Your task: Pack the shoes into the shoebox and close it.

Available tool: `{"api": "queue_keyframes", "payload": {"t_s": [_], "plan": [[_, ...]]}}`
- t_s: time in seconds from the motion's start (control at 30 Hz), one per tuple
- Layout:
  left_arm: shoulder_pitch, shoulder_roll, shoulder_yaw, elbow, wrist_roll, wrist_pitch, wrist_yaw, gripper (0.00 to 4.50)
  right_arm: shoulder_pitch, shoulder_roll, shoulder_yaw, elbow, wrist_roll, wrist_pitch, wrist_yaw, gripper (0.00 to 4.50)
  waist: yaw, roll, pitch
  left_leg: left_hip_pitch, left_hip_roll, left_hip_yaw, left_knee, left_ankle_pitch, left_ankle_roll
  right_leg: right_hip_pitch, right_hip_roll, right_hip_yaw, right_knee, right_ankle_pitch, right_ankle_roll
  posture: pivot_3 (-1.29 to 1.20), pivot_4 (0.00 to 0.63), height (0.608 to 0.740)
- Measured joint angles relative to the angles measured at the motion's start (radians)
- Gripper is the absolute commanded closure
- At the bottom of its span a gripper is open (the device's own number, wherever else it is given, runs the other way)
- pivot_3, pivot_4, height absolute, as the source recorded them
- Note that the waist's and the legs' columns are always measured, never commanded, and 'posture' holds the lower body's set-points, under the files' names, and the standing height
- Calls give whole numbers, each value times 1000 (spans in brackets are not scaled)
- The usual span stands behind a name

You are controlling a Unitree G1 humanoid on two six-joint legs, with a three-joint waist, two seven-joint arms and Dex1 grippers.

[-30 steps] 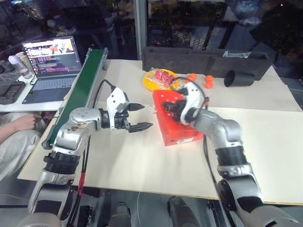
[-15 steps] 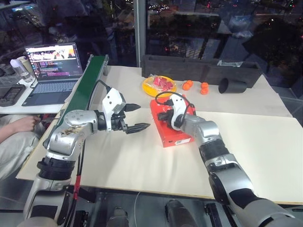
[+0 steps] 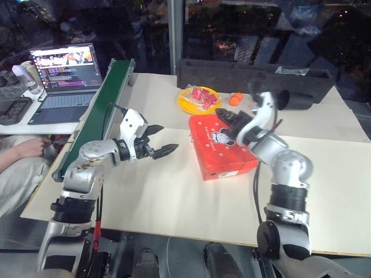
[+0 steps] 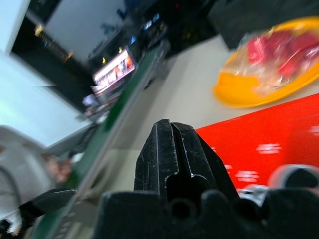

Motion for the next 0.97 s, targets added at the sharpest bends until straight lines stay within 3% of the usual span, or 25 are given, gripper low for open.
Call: {"api": "queue_keyframes", "payload": {"t_s": [0.17, 0.27, 0.4, 0.57, 0.97], "plan": [[68, -53, 75, 40, 38, -52, 146, 0, 325, -304, 78, -190, -214, -118, 66, 4439, 26, 0, 0, 1, 0, 0, 1, 0, 0, 1, 0, 0, -1, -4, 6, 0, 150, 671], [98, -93, 148, 99, 53, -79, 259, 0, 487, -347, 63, -197, -298, -195, 94, 4439, 21, -1, 1, 0, 0, 3, 3, 1, -2, 1, 0, 3, -1, -2, 8, 0, 150, 671], [106, -128, 178, 121, 60, -115, 335, 0, 530, -410, 56, -211, -397, -289, 95, 4439, 17, -2, 1, 2, 0, 4, 5, 4, -7, 2, 0, 5, -2, 2, 9, 0, 150, 671], [184, -159, 163, 119, 95, -174, 365, 0, 592, -366, 64, -137, -515, -310, 11, 4439, 25, -4, -1, 1, -1, 4, 4, 5, -8, 6, 0, 5, -5, 0, 6, 0, 150, 671], [188, -233, 153, 122, 126, -253, 449, 0, 599, -271, 43, -36, -565, -354, -67, 4439, 26, -4, -1, 1, -1, 3, 4, 5, -8, 6, 0, 4, -5, 2, 10, 0, 150, 671]]}}
